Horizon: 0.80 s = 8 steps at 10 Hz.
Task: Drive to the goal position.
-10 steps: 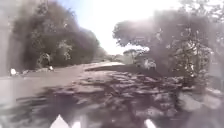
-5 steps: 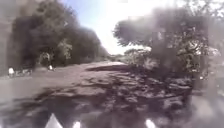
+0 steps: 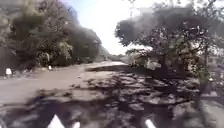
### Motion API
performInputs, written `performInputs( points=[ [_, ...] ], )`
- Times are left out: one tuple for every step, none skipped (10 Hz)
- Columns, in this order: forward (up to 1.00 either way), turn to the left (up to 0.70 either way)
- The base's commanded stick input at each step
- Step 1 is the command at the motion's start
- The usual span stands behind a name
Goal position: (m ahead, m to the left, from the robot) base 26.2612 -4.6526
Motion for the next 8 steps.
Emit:
performInputs(
  points=[
    [0.5,-0.01],
    [0.5,-0.21],
    [0.5,-0.41],
    [0.5,-0.5],
    [0.5,-0.5],
    [0.5,0.0],
    [0.5,0.0],
    [0.5,0.0]
  ],
)
